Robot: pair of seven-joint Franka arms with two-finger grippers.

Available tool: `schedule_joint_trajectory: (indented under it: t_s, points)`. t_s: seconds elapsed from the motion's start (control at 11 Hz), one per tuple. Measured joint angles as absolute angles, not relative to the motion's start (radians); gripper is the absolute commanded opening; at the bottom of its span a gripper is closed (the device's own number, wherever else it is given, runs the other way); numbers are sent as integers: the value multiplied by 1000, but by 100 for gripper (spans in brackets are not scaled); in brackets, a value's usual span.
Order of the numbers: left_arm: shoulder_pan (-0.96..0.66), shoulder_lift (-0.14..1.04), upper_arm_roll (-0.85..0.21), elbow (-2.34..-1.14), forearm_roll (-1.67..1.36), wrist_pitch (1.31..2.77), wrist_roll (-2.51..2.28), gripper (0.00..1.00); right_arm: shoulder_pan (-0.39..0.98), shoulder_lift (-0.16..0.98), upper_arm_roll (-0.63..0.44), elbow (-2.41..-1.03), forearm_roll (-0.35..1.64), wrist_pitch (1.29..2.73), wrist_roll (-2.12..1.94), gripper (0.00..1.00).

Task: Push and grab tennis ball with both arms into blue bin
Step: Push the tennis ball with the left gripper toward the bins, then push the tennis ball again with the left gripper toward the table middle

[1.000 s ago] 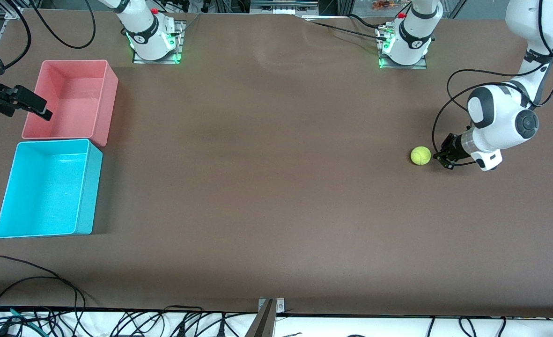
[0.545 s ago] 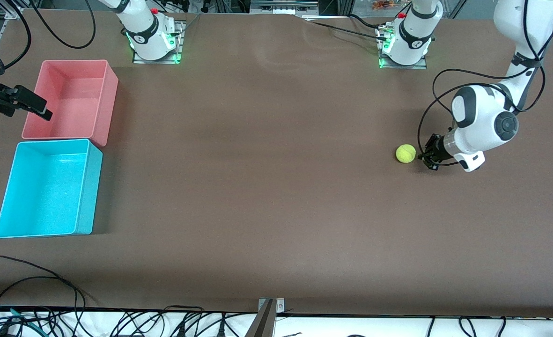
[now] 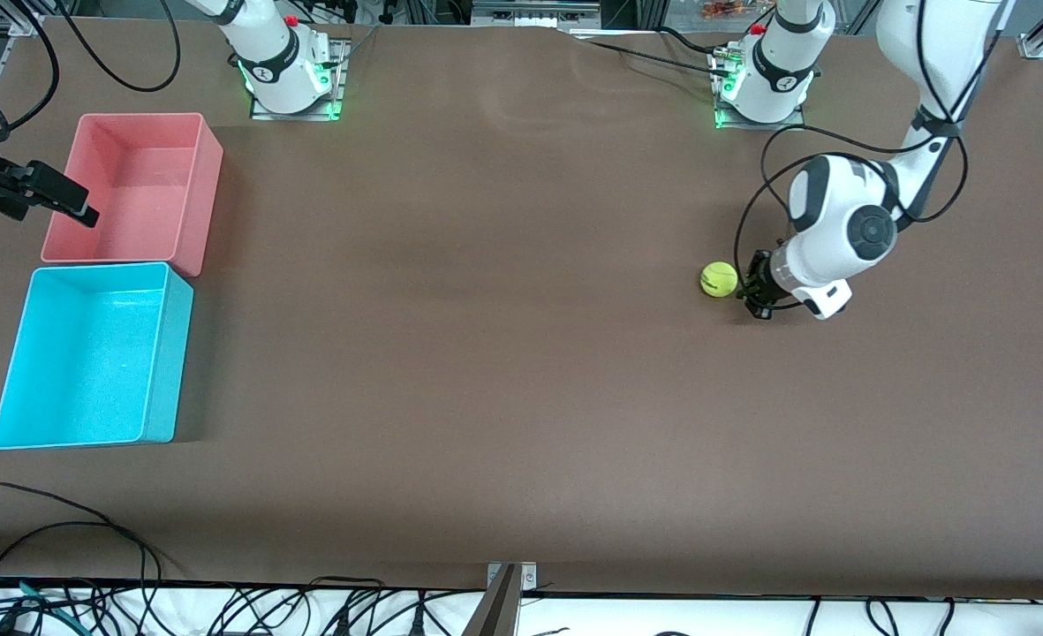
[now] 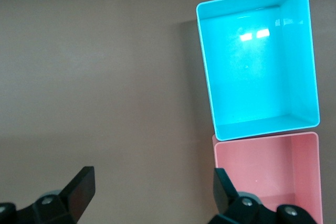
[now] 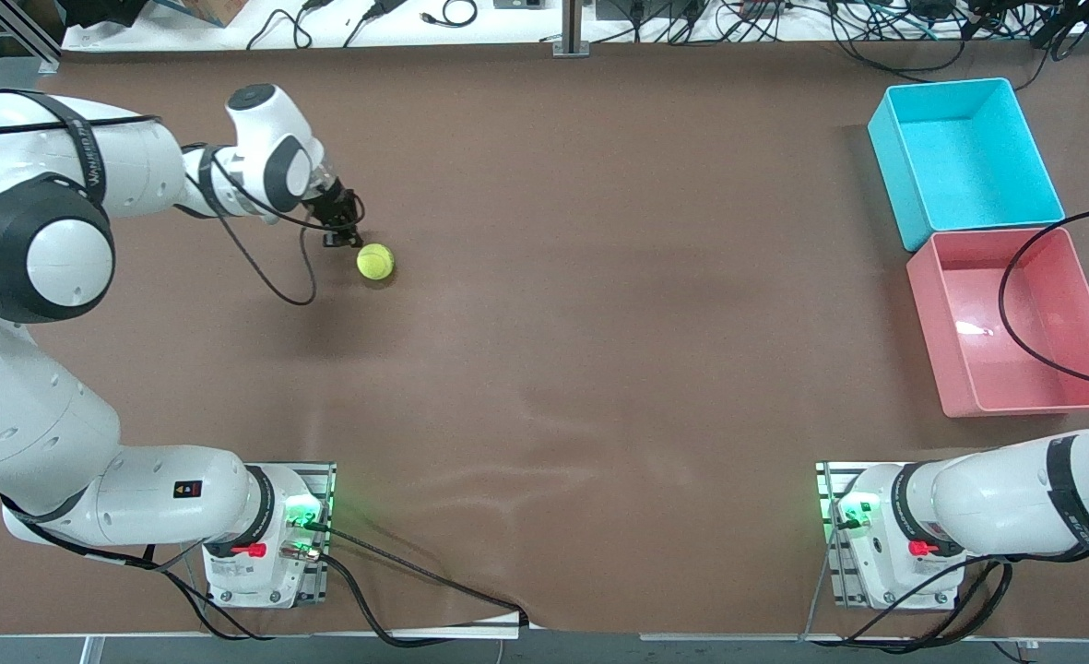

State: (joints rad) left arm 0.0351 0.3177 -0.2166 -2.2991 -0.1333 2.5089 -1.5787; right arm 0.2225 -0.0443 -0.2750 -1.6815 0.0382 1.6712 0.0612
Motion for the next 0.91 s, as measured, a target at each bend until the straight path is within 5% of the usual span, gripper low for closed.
schedule_joint_trajectory:
  t_s: [0.36, 0.91]
  points:
    - [-55, 327, -212, -2265, -133, 2510, -1705, 0, 223, -44, -275, -1681, 38, 1671, 61, 100]
    - [186, 256, -198, -2268, -117, 2330, -1364, 0, 223, -44, -275, -1682, 38, 1671, 61, 100]
